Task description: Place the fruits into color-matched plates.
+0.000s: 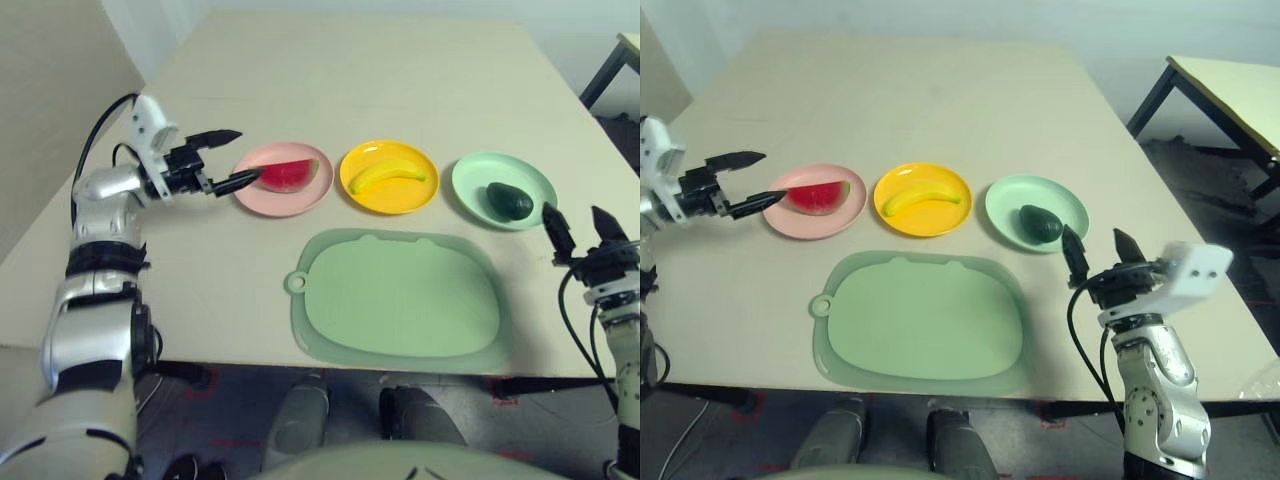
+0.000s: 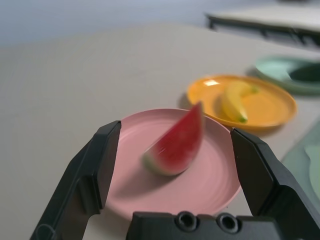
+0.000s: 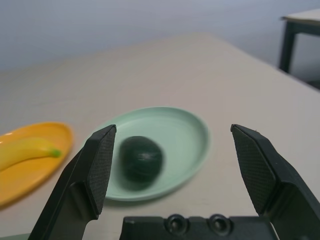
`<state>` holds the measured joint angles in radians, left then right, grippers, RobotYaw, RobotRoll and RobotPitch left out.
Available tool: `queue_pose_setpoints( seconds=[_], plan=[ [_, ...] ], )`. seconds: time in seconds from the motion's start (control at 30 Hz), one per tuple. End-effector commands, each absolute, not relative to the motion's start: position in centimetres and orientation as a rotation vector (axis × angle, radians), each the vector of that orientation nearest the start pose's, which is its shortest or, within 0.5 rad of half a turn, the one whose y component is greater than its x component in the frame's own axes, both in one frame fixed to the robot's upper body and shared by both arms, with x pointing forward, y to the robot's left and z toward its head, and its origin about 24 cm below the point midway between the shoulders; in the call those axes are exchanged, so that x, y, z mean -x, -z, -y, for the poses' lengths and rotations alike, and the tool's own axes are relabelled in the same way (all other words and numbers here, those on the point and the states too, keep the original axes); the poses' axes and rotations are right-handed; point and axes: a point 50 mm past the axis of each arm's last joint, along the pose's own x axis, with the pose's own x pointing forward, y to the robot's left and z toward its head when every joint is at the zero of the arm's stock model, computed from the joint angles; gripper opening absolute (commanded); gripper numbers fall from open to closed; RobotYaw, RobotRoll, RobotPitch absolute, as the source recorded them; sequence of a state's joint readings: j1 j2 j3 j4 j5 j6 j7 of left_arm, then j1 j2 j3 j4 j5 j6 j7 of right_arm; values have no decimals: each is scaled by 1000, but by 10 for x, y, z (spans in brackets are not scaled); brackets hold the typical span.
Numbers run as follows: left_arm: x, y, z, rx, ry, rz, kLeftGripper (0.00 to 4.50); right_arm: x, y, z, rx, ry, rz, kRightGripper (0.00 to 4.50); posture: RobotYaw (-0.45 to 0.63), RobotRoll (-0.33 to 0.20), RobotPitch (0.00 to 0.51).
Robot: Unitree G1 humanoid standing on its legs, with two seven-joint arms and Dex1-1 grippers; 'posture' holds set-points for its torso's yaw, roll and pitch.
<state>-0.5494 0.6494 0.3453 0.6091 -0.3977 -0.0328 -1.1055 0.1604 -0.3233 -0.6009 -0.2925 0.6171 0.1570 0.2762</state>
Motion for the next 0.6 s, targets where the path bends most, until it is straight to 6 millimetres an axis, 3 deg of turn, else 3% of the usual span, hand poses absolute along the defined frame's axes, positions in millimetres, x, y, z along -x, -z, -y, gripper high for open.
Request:
queue_pose_setpoints(
  seconds=[0.03,0.27,0.6],
  plan=[
    [-299,-148,-309,-24,542,191,4468,-171,-106,321,-103,168,225,4500,234,0,125],
    [-280,-107,-319,30,407,94,4468,-153,-75,334,54,39,172,4500,229,0,116],
    [-262,-68,-328,51,348,3,4468,-150,-68,337,142,-67,215,4500,206,0,113]
  ],
)
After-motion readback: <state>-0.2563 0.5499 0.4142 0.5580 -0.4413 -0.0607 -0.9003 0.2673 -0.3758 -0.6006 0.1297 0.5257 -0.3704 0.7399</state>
